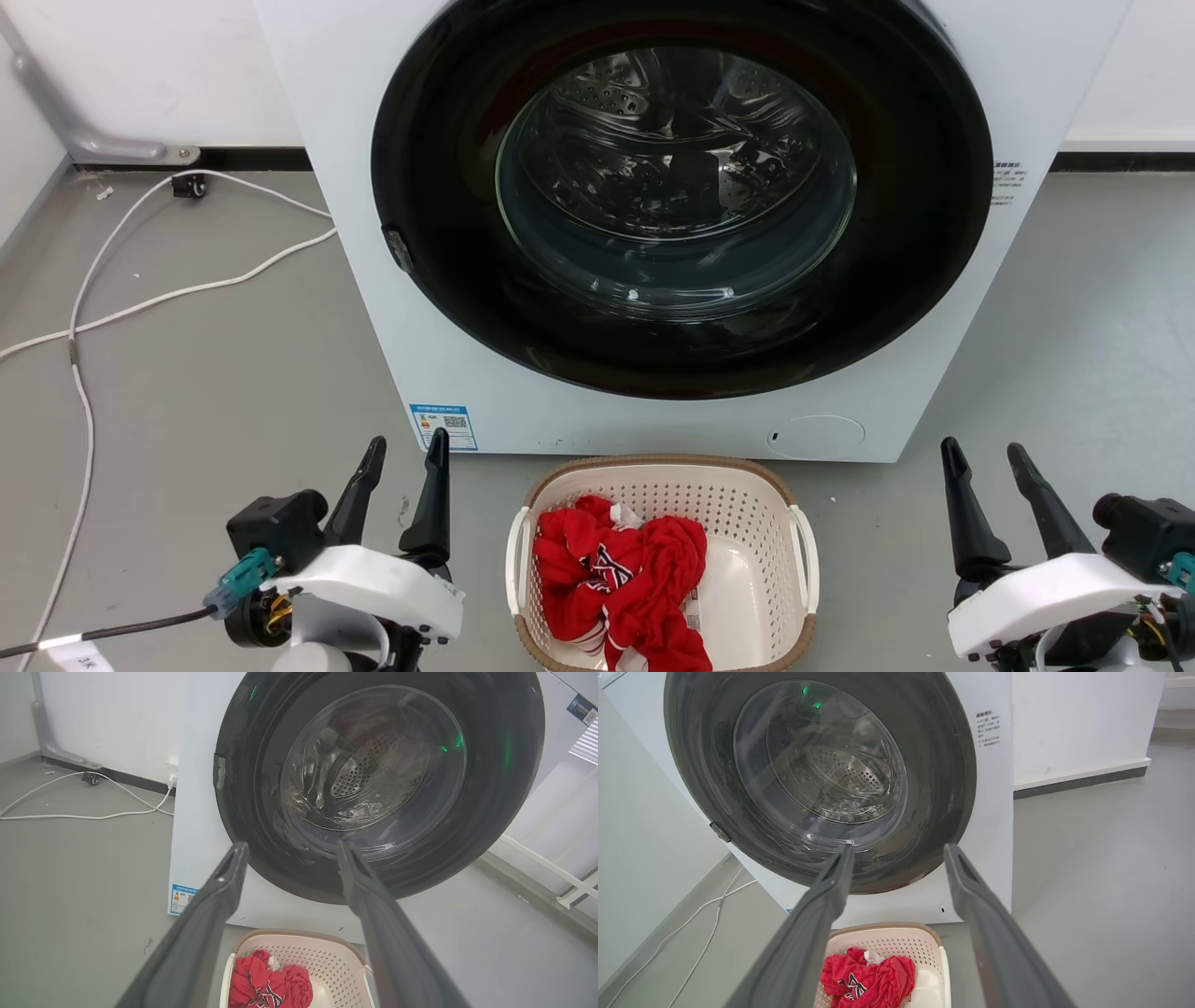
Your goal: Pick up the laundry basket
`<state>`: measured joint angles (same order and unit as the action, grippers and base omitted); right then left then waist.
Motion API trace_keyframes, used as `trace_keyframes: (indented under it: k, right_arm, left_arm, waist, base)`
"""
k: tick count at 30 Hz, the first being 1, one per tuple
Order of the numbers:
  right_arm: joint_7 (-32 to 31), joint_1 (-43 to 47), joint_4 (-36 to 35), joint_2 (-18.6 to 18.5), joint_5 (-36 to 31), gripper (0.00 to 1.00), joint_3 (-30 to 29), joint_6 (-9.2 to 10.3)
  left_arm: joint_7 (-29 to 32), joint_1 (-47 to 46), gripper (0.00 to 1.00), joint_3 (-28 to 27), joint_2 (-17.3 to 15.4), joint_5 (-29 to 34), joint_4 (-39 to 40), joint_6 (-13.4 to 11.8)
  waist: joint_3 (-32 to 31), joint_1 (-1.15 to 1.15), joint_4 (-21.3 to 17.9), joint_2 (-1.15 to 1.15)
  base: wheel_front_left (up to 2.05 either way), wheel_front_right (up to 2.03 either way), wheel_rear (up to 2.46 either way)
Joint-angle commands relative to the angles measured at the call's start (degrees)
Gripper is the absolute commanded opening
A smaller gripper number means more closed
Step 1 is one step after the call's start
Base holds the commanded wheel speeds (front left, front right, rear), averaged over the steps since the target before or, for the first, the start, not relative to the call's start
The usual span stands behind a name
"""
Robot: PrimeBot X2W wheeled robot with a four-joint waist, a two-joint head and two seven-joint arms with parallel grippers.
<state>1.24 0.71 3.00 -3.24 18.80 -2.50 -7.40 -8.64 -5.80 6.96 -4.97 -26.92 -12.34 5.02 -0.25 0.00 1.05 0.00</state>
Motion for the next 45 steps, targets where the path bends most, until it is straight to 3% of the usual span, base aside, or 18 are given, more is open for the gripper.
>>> trace_keyframes:
  k: [1, 12, 45]
  right_arm:
    - [0.4, 0.2, -0.9, 0.1, -1.1, 1.0, -0.1, -0.09]
    - [0.9, 1.1, -2.2, 0.3, -7.5, 1.0, -0.6, -0.1]
    - [3.8, 3.8, -3.0, 0.4, -14.0, 1.0, -2.5, -0.08]
  left_arm:
    - [-0.4, -1.2, 1.0, 0.2, -0.5, 1.1, 0.4, -0.2]
    - [-2.0, -1.4, 1.0, 2.0, -1.1, 7.3, -0.5, -1.1]
    - [-5.8, -1.3, 1.0, 3.3, -0.8, 20.1, -3.8, -2.1]
  waist:
    - [0.0, 0.0, 0.0, 0.0]
    - [0.0, 0.0, 0.0, 0.0]
    - [-0.6, 0.0, 0.1, 0.0]
  base:
    - [0.0, 0.0, 0.0]
    - [0.0, 0.0, 0.0]
    - [0.0, 0.0, 0.0]
